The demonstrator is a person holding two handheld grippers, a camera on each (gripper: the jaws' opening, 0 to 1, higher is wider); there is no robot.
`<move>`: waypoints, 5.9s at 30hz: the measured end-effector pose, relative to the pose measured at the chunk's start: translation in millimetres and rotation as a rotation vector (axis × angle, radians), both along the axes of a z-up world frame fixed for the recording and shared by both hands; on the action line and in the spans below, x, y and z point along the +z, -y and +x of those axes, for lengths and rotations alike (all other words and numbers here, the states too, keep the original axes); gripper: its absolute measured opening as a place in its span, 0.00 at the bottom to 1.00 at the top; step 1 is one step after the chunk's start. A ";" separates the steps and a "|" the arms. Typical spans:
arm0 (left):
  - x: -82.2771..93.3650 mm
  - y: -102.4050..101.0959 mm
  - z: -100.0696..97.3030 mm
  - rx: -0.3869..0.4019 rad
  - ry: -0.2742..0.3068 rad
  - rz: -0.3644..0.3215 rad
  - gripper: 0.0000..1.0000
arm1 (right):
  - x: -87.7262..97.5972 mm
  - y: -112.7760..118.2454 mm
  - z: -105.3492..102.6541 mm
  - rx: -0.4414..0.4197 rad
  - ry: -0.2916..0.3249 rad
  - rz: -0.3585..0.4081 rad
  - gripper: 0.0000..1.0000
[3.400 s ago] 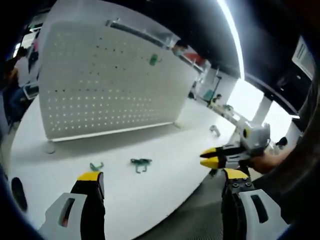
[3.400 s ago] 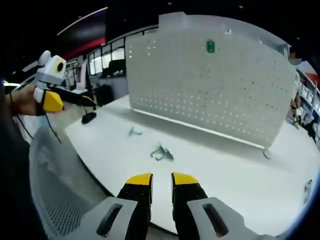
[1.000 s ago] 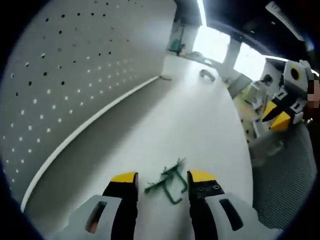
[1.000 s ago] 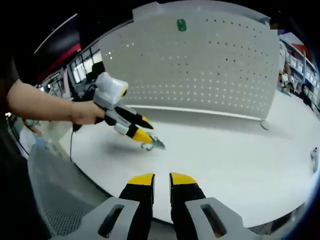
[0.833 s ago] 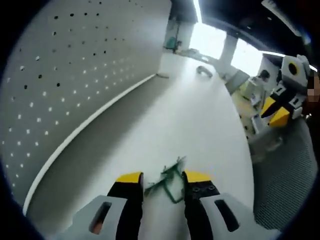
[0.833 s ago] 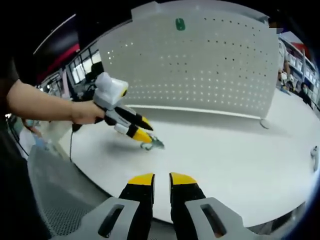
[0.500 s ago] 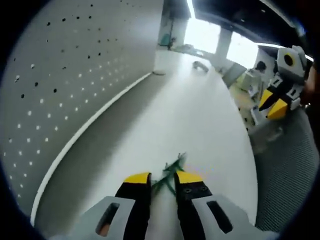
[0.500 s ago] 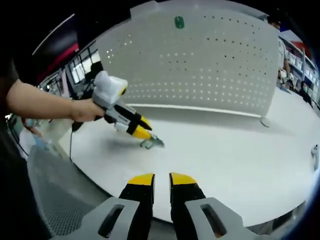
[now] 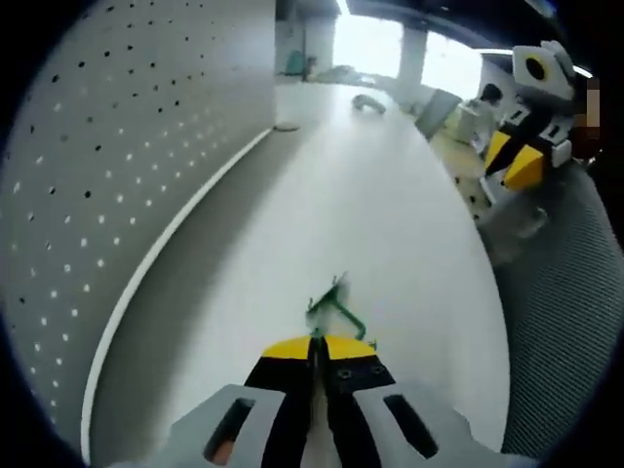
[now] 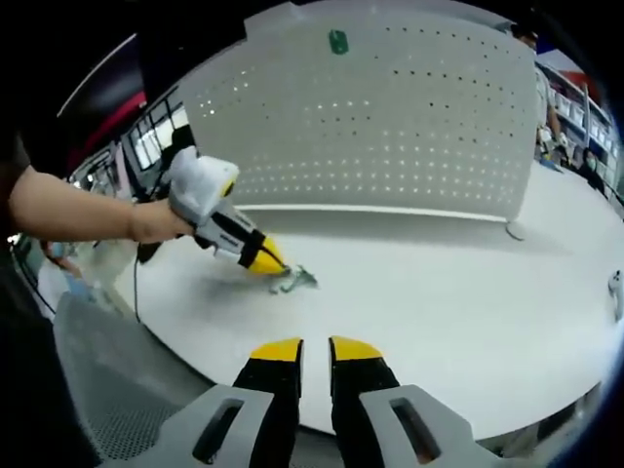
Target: Insert the hook assembly into the mounting plate slot until the hook locks in place.
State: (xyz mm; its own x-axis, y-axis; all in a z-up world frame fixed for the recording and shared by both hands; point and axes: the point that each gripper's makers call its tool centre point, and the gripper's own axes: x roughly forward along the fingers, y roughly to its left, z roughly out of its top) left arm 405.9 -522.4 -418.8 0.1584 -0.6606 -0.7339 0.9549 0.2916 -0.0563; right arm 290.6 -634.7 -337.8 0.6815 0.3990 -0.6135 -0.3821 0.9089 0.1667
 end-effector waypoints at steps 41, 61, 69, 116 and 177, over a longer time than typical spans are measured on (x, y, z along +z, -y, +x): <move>50.6 -0.7 -1.2 0.226 -0.045 -0.137 0.01 | 8.8 -10.9 -7.3 0.080 0.042 -0.013 0.09; 98.1 14.8 -25.5 0.390 -0.178 -0.327 0.01 | 19.2 -22.3 -15.4 0.172 0.071 -0.041 0.11; 128.9 12.1 -41.4 0.489 -0.223 -0.412 0.01 | 27.4 -29.6 -12.4 0.178 0.068 -0.005 0.11; 202.4 -6.5 -65.2 0.606 -0.086 -0.593 0.01 | 130.6 -90.9 24.7 0.108 0.183 0.418 0.13; 208.9 -19.7 -66.3 0.645 0.009 -0.664 0.14 | 133.3 -110.8 43.4 0.062 0.107 0.559 0.00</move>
